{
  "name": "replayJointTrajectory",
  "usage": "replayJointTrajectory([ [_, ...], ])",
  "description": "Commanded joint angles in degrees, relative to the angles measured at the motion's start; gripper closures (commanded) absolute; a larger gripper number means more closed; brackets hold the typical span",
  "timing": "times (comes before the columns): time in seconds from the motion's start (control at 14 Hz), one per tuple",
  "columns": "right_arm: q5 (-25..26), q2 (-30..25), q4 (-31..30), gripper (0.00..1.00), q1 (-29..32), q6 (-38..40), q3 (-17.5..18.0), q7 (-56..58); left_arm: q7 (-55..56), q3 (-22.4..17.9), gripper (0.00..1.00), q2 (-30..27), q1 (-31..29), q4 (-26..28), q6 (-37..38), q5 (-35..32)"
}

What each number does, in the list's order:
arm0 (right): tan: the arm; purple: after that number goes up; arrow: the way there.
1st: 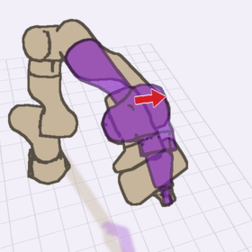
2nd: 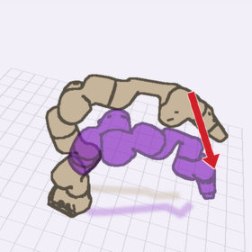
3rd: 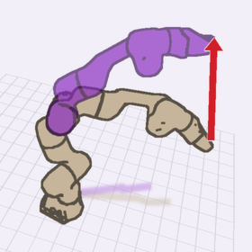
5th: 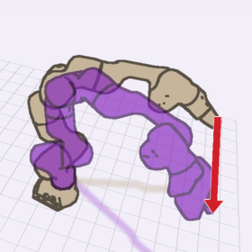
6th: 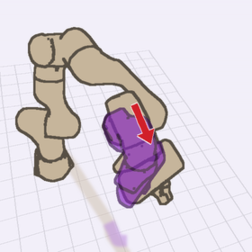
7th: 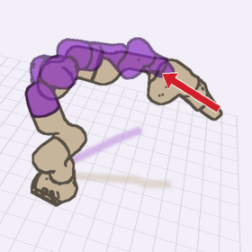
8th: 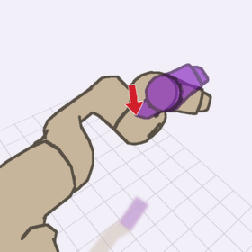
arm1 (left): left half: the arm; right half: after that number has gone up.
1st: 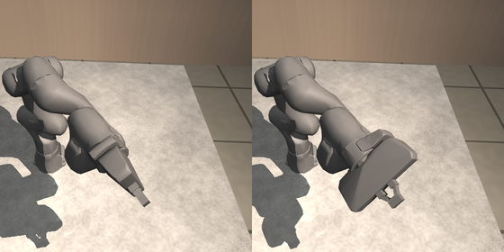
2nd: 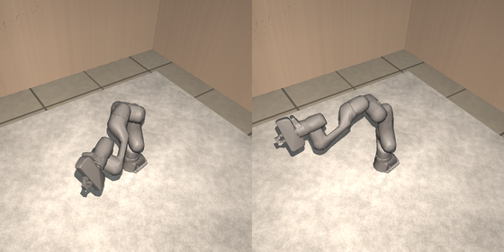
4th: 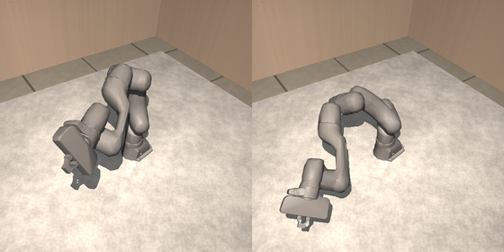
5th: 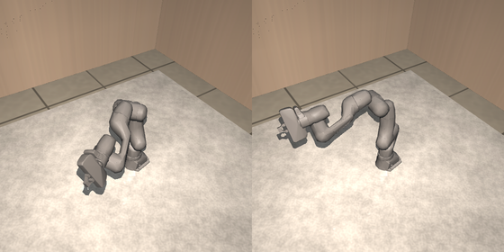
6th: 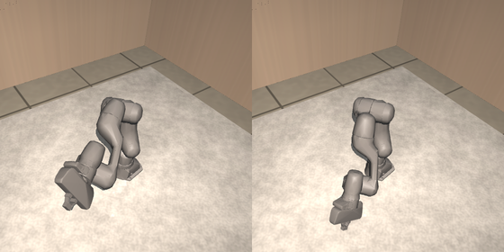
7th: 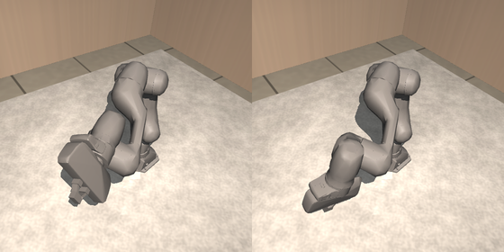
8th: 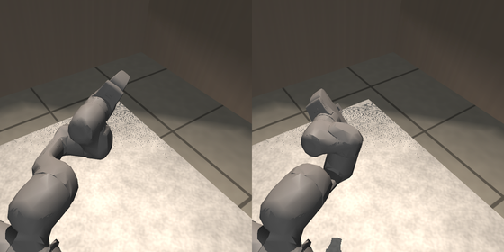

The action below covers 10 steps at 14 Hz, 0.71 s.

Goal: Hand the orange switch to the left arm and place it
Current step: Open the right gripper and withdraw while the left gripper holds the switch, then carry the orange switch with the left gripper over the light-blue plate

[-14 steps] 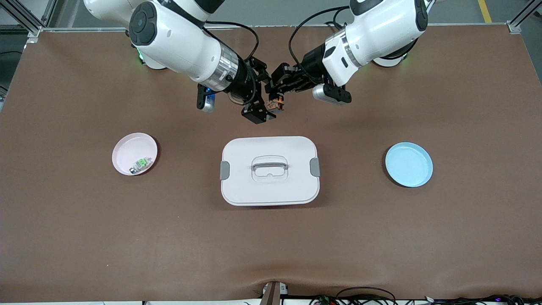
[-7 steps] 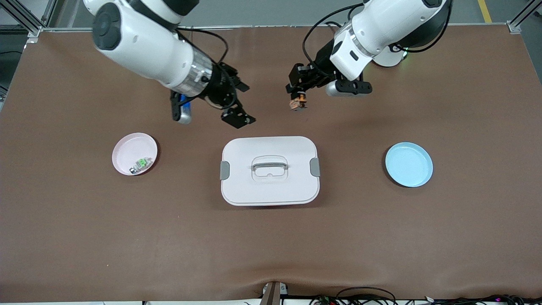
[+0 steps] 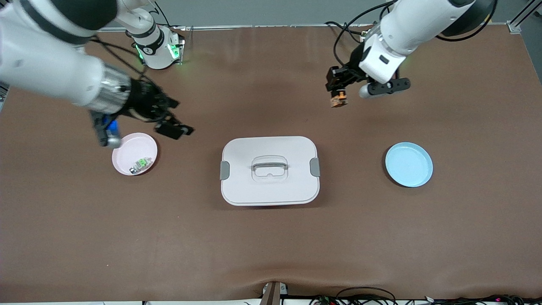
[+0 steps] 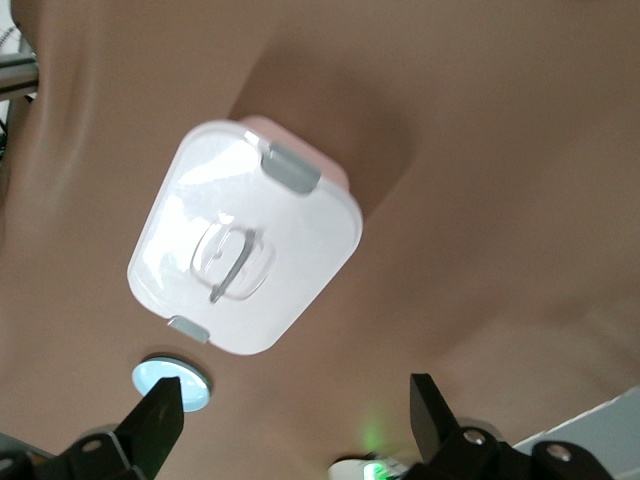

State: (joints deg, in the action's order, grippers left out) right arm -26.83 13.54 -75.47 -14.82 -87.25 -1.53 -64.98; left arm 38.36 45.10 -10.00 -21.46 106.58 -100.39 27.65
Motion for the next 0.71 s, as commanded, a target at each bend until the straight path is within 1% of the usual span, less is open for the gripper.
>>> replayJointTrajectory([
  [0.0,1.6,-0.2,1.4,0.0,8.4,4.8,1.1,14.7,-0.4,-4.6,1.0,-3.3,-0.9,0.6,4.3,-1.1],
  [0.07,3.0,-0.2,1.6,0.0,11.2,6.0,1.2,21.5,-0.6,-7.3,1.0,-4.3,-0.9,1.5,4.8,-1.2],
  [0.14,5.8,-0.2,1.6,0.0,13.1,7.0,1.3,28.4,-1.4,-9.4,1.0,-5.6,-0.9,2.3,5.3,-1.2],
  [0.29,12.3,0.2,1.6,0.0,14.7,7.1,1.3,39.3,-2.2,-12.5,1.0,-8.4,-1.0,4.6,5.5,-1.8],
  [0.36,15.0,0.3,1.6,0.0,15.3,7.0,1.3,42.7,-2.2,-13.6,1.0,-9.4,-1.6,5.7,5.5,-3.1],
  [0.43,15.7,0.5,1.6,0.0,16.0,6.9,1.3,44.9,-2.2,-14.0,1.0,-10.5,-2.8,7.0,5.4,-4.1],
  [0.5,16.0,0.7,1.5,0.0,16.2,6.9,1.3,46.0,-2.1,-14.0,1.0,-11.6,-5.3,8.2,5.0,-4.4],
  [0.64,18.4,1.8,1.3,0.0,16.1,6.6,1.3,46.4,-2.1,-14.0,1.0,-13.2,-10.1,9.9,4.2,-4.4],
])
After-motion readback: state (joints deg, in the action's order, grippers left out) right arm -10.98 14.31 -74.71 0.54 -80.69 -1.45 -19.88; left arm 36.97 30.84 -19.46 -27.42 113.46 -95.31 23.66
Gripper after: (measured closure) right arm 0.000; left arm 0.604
